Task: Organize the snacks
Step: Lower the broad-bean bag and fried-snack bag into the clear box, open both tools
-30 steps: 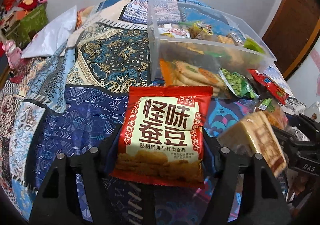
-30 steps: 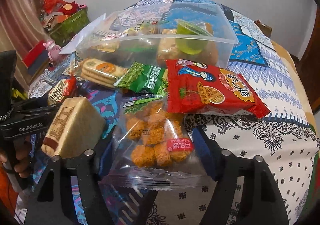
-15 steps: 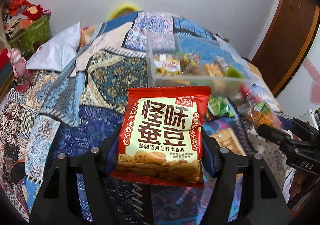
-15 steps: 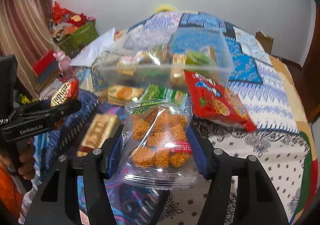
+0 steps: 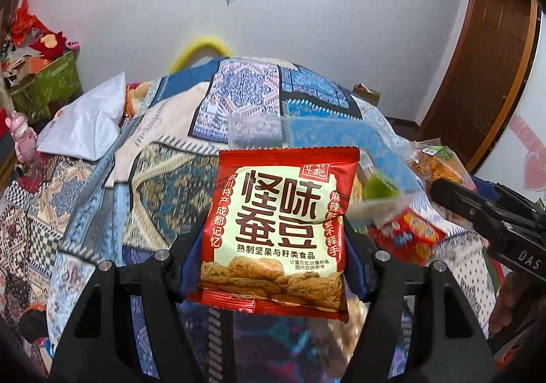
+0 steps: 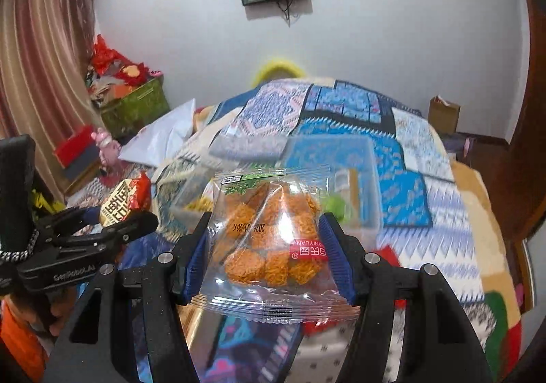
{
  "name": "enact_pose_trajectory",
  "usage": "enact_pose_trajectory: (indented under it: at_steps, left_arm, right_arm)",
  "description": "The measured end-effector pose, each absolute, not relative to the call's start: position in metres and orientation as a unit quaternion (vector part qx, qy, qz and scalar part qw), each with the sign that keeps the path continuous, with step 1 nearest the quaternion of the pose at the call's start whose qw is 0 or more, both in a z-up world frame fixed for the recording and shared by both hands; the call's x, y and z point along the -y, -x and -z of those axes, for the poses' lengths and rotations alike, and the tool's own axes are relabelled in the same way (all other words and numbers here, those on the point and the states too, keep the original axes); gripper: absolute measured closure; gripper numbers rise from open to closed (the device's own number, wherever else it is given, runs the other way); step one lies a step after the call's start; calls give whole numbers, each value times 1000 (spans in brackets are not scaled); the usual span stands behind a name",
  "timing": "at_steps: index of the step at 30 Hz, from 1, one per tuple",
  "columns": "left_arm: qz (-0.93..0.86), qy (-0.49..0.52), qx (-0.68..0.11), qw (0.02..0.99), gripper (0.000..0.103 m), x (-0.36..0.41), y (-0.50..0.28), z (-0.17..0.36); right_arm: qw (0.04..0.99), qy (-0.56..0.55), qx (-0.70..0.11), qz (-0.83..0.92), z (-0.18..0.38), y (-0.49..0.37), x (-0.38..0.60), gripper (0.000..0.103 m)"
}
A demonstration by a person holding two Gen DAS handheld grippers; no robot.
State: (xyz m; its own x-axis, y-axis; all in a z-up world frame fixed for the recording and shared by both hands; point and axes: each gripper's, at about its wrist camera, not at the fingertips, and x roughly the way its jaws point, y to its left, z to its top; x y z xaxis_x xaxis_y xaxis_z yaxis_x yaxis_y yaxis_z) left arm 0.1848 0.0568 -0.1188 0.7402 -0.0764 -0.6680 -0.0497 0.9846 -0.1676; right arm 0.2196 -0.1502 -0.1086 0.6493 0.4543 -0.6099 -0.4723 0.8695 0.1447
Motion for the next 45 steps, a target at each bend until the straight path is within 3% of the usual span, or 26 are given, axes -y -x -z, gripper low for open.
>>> enact_pose_trajectory:
  at_steps: [25, 30, 45]
  left_arm:
    - [-7, 81, -418, 905, 36, -49, -306, 161]
    - [0, 68, -411, 909, 34, -42, -307, 159]
    - [8, 73, -391, 917, 33, -41, -256, 120]
  right_arm:
    - [889, 8, -395, -231, 135, -336, 129, 44]
    - [888, 35, -403, -219, 141, -338, 125, 36]
    - [896, 22, -379, -232, 112, -294, 157, 36]
